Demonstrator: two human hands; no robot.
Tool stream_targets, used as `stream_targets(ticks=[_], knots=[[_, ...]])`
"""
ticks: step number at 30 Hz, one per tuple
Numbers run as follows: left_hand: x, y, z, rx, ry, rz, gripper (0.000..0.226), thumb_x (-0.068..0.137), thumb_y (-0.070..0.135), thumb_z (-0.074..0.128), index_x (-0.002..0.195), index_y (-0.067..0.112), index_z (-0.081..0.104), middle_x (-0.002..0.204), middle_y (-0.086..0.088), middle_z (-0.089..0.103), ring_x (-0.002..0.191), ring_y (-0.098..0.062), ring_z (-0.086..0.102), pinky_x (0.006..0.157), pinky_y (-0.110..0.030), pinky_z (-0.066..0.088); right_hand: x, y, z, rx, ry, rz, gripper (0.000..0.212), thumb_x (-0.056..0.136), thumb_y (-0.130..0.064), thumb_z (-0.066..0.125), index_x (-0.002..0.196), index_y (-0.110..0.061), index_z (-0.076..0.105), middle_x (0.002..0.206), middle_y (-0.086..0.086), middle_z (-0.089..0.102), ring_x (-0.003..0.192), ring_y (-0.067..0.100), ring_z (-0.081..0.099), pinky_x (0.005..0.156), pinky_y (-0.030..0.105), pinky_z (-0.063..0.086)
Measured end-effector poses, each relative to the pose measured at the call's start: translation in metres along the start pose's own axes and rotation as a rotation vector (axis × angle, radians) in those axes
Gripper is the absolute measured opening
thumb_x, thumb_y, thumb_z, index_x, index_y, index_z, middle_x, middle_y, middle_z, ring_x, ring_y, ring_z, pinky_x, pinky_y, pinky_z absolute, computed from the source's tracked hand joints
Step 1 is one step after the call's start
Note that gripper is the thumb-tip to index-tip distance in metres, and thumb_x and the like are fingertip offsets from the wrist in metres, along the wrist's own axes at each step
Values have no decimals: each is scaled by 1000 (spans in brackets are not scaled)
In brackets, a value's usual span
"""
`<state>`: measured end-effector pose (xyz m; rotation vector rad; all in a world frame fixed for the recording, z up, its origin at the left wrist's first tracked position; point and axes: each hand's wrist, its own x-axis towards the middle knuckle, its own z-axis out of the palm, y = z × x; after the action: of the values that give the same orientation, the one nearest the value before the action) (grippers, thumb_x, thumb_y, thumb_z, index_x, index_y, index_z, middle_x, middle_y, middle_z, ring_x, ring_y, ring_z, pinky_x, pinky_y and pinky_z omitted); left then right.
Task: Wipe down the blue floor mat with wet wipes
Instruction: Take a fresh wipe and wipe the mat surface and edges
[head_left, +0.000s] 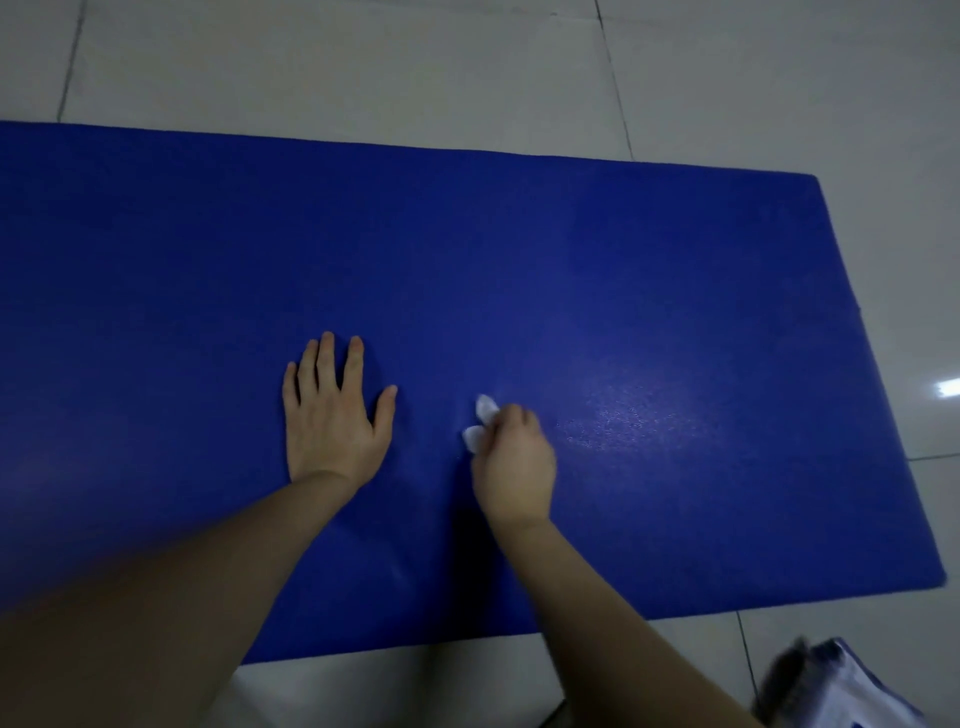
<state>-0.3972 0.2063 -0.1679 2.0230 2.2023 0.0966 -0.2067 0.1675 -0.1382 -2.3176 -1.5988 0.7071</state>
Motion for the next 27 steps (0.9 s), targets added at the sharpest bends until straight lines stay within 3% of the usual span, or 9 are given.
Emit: stream_targets(ticks=[3, 6, 11, 16, 19, 23, 27], knots=[[0, 1, 1, -3, 3, -4, 71, 102, 58, 31, 159, 16, 26, 165, -16, 23, 153, -32, 17, 124, -53, 17, -9, -22, 24, -41, -116, -237, 34, 97, -38, 62, 119, -12, 61, 110, 5, 62, 88, 23, 64, 69, 27, 42], [0, 0, 1, -1, 0, -6, 71, 103, 59, 30, 159, 16, 25, 165, -15, 23, 154, -31, 17, 125, -53, 16, -5, -15, 25, -152, -89, -345, 32, 92, -39, 70, 104, -11, 62, 97, 5, 62, 75, 23, 64, 55, 30, 42], [0, -1, 0, 3, -2, 1, 72, 103, 61, 26, 160, 17, 24, 165, -14, 21, 154, -31, 15, 125, -53, 14, 32, 47, -25, -243, 23, -44, 22, 95, -26, 60, 107, -10, 53, 112, 8, 59, 92, 32, 65, 65, 35, 39], [-1, -1, -1, -4, -3, -1, 74, 101, 63, 22, 160, 17, 25, 165, -14, 21, 154, -31, 16, 125, -53, 15, 61, 118, -73, -295, 127, 249, 37, 87, -23, 72, 111, -11, 47, 114, 10, 56, 90, 32, 62, 63, 34, 39], [1, 0, -1, -4, 0, -8, 74, 101, 62, 23, 159, 17, 26, 165, -14, 22, 154, -31, 16, 125, -53, 16, 63, 113, -71, -250, 214, 304, 31, 98, -24, 61, 115, -4, 45, 115, 16, 56, 89, 35, 61, 63, 36, 36], [-1, 1, -2, 2, -9, -9, 74, 100, 62, 24, 159, 17, 26, 165, -14, 23, 154, -31, 17, 125, -53, 16, 53, 66, -33, -209, 199, 114, 23, 98, -22, 57, 113, -6, 50, 111, 15, 57, 83, 35, 63, 58, 33, 35], [0, 1, -2, 13, -6, -11, 75, 100, 62, 24, 159, 16, 27, 165, -15, 23, 153, -31, 18, 124, -53, 17, 40, 8, 12, -213, 174, -160, 24, 83, -22, 75, 96, -13, 57, 88, 8, 59, 63, 28, 62, 50, 30, 39]])
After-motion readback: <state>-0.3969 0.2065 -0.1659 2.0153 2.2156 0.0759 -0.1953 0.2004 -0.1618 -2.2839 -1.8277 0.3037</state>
